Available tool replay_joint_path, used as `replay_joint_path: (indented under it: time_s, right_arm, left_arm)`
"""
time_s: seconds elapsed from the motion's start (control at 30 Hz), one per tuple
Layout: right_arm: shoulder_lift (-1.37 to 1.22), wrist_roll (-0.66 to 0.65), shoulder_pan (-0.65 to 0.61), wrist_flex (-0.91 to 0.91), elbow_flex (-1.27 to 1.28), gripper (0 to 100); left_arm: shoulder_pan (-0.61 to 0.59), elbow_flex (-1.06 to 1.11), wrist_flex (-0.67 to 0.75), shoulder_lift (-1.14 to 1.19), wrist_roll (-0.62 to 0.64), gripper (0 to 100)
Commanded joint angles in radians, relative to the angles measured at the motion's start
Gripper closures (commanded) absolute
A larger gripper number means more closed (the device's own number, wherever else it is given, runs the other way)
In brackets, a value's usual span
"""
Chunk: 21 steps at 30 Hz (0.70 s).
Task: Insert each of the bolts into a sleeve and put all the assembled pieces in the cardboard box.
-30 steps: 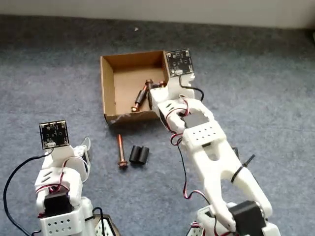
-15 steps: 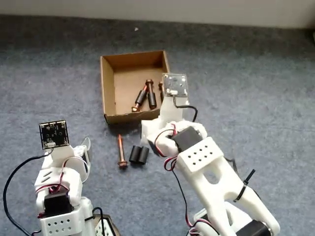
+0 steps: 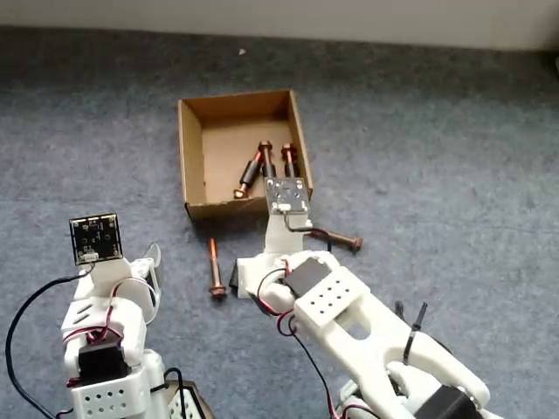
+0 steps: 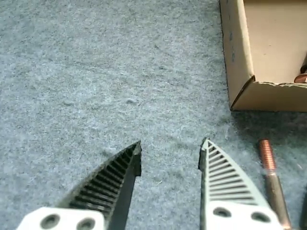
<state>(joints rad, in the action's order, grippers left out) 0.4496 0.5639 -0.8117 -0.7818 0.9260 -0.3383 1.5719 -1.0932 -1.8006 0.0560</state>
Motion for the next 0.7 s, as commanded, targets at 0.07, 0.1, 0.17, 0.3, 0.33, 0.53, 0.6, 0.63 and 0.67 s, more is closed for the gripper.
replay_joint_path:
  time_s: [0.07,0.1,0.17,0.3,0.33,0.53,0.6,0.63,0.67]
  right_arm:
    - [-0.156,0.011,-0.008,0.021,-0.099,84.3]
    - [-0.176,0.011,-0.008,0.021,-0.116,84.3]
    - [-0.209,0.011,-0.008,0.021,-0.140,84.3]
    - [-0.249,0.011,-0.008,0.021,-0.176,84.3]
    - [-0.257,0.011,-0.008,0.021,-0.183,84.3]
    - [-0.334,0.011,-0.036,0.021,-0.211,84.3]
    - [-0.364,0.011,-0.047,0.021,-0.211,84.3]
    - [-0.377,0.011,-0.045,0.021,-0.213,84.3]
    - [-0.378,0.011,-0.044,0.021,-0.214,84.4]
  left_arm:
    - [-0.012,-0.004,0.023,-0.008,-0.009,78]
    - [-0.012,-0.004,0.023,-0.008,-0.009,78]
    - [-0.012,-0.004,0.023,-0.008,-0.009,78]
    - [-0.012,-0.004,0.023,-0.008,-0.009,78]
    - [-0.012,-0.004,0.023,-0.008,-0.009,78]
    - [-0.012,-0.004,0.021,-0.008,-0.009,78]
    - [-0.012,-0.004,0.021,-0.008,-0.009,78]
    - [-0.012,-0.004,0.021,-0.008,-0.009,78]
    - [-0.012,-0.004,0.021,-0.008,-0.009,78]
